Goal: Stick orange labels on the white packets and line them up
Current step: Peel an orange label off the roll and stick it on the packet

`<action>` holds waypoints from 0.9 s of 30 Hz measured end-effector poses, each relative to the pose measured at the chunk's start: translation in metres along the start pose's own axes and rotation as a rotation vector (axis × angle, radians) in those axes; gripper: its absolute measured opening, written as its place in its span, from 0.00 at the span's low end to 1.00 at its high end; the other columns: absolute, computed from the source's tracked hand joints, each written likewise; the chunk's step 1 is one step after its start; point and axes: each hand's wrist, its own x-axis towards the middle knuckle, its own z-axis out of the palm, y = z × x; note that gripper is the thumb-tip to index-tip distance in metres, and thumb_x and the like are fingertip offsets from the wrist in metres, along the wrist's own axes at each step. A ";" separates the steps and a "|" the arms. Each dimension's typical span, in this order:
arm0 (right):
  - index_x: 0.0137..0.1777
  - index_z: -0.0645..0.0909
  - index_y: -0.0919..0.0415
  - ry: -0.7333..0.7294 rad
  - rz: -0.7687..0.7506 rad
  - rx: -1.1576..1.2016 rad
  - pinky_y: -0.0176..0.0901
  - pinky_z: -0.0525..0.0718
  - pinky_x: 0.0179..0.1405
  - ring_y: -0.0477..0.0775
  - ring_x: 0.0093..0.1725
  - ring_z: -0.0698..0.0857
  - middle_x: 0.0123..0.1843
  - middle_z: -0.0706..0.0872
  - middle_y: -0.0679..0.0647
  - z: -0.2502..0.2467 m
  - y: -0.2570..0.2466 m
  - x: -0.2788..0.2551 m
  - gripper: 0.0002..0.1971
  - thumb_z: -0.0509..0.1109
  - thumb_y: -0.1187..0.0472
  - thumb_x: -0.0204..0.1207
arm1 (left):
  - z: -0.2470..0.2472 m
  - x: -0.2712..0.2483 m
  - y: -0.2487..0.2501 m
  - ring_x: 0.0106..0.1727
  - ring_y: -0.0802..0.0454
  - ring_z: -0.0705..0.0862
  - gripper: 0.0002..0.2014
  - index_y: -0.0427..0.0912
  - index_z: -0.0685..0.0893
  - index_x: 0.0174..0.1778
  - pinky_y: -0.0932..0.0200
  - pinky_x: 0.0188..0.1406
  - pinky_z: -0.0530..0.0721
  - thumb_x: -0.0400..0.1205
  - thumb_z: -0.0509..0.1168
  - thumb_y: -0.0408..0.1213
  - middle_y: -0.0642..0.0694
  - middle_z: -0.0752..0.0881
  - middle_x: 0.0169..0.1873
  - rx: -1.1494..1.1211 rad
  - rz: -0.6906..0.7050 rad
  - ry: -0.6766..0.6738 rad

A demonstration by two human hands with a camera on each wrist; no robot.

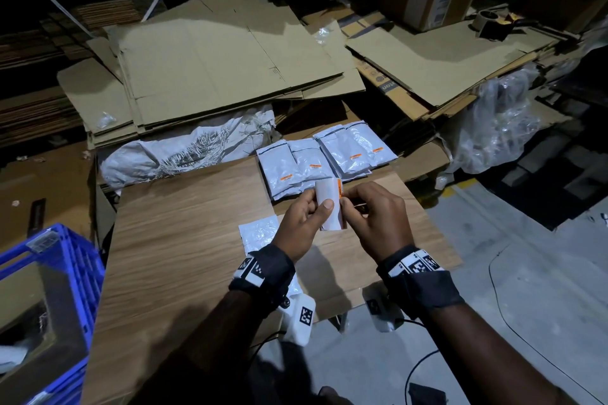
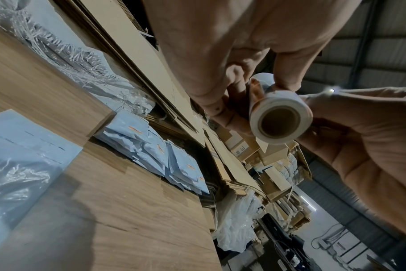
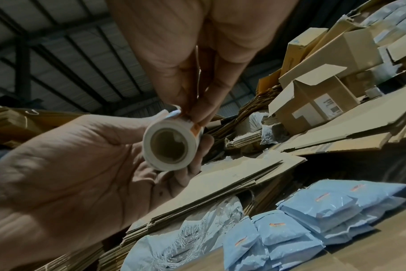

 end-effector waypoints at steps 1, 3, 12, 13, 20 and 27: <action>0.44 0.87 0.60 0.000 -0.003 -0.009 0.50 0.87 0.38 0.50 0.39 0.86 0.40 0.87 0.50 0.000 0.000 0.000 0.02 0.74 0.65 0.78 | -0.001 0.000 -0.001 0.56 0.40 0.89 0.21 0.37 0.80 0.71 0.40 0.56 0.84 0.86 0.66 0.46 0.40 0.91 0.53 -0.002 0.000 0.002; 0.44 0.87 0.60 0.006 0.002 -0.007 0.49 0.87 0.38 0.51 0.39 0.86 0.40 0.88 0.50 0.000 0.000 0.001 0.03 0.72 0.66 0.78 | -0.003 0.001 -0.005 0.59 0.29 0.88 0.21 0.38 0.80 0.70 0.30 0.60 0.83 0.86 0.66 0.47 0.33 0.90 0.56 -0.012 0.005 -0.008; 0.46 0.88 0.61 -0.002 -0.010 0.027 0.45 0.89 0.39 0.48 0.40 0.88 0.42 0.88 0.51 -0.001 -0.003 -0.002 0.01 0.76 0.66 0.78 | -0.003 -0.001 -0.004 0.53 0.44 0.88 0.20 0.35 0.80 0.68 0.43 0.54 0.82 0.86 0.65 0.45 0.37 0.90 0.52 0.003 0.011 0.002; 0.45 0.88 0.61 0.003 -0.017 0.007 0.47 0.88 0.39 0.49 0.40 0.87 0.41 0.88 0.51 0.000 -0.002 -0.002 0.01 0.76 0.66 0.78 | -0.002 -0.001 -0.004 0.53 0.45 0.88 0.20 0.35 0.80 0.68 0.43 0.53 0.82 0.86 0.65 0.45 0.39 0.90 0.51 0.003 0.015 -0.001; 0.44 0.88 0.61 0.008 -0.017 -0.034 0.48 0.87 0.38 0.50 0.39 0.87 0.41 0.88 0.50 0.002 -0.003 -0.002 0.03 0.75 0.68 0.77 | -0.004 -0.001 -0.006 0.51 0.47 0.87 0.20 0.36 0.81 0.67 0.45 0.50 0.79 0.85 0.66 0.46 0.41 0.90 0.49 0.009 0.033 0.004; 0.44 0.87 0.60 0.000 -0.020 -0.043 0.53 0.87 0.39 0.51 0.39 0.86 0.41 0.87 0.50 0.003 -0.003 -0.002 0.03 0.73 0.62 0.79 | -0.003 0.000 -0.006 0.52 0.45 0.88 0.22 0.37 0.81 0.67 0.42 0.52 0.80 0.84 0.67 0.50 0.38 0.90 0.50 0.003 0.028 -0.001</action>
